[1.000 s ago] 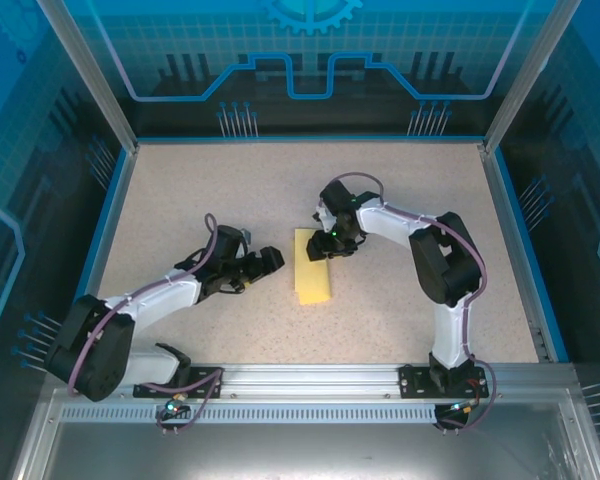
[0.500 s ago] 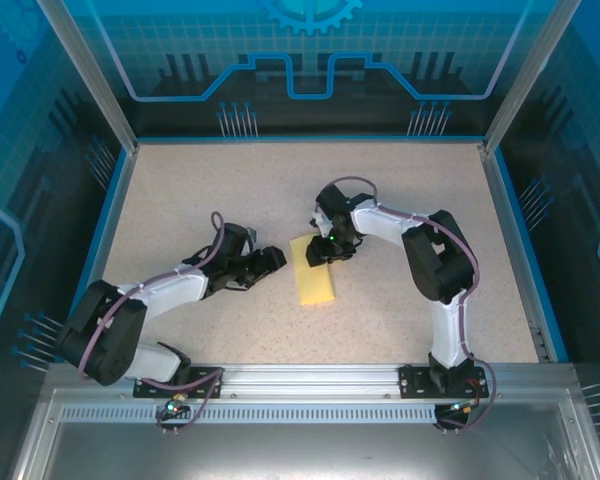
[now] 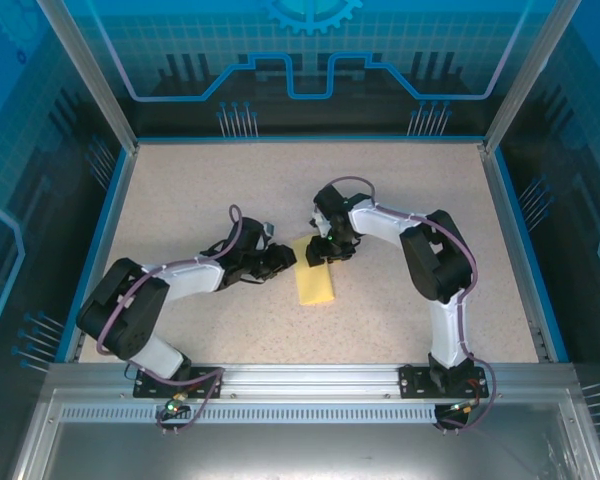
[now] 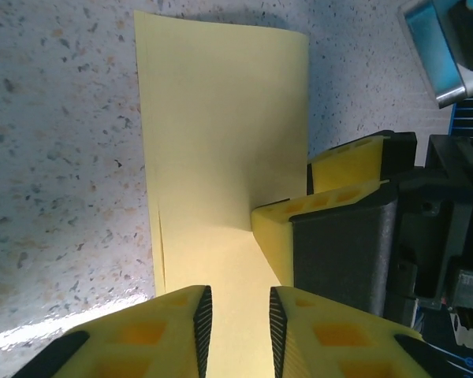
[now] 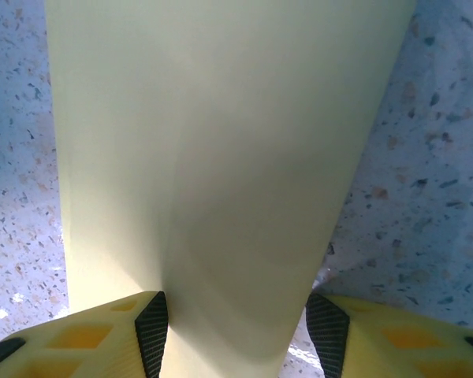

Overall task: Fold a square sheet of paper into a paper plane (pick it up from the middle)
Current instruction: Fold the square sheet of paper in half at the center of the table.

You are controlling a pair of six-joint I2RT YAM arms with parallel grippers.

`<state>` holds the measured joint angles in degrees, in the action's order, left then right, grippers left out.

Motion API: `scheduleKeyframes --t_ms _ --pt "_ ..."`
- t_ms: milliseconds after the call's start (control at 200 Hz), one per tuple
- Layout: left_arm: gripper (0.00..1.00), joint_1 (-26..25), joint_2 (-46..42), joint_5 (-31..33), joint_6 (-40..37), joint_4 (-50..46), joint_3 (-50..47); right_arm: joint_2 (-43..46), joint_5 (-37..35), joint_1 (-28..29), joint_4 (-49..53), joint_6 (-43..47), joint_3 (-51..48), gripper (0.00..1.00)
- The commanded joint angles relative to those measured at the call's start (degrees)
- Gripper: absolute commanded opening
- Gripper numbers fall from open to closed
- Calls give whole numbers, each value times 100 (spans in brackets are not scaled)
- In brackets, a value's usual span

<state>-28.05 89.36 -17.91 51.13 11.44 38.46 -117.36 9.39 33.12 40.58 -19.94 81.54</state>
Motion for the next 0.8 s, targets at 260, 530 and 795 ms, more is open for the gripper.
scheduleKeyframes --t_ms 260,530,795 --pt "24 -52 418 -81 155 133 293 -567 -670 177 150 -100 -187 57" --pt "23 -64 668 -218 102 -21 481 -619 -710 177 135 -175 -171 57" --pt "23 -102 807 -324 4 -128 629 -716 -763 176 170 -211 -162 57"
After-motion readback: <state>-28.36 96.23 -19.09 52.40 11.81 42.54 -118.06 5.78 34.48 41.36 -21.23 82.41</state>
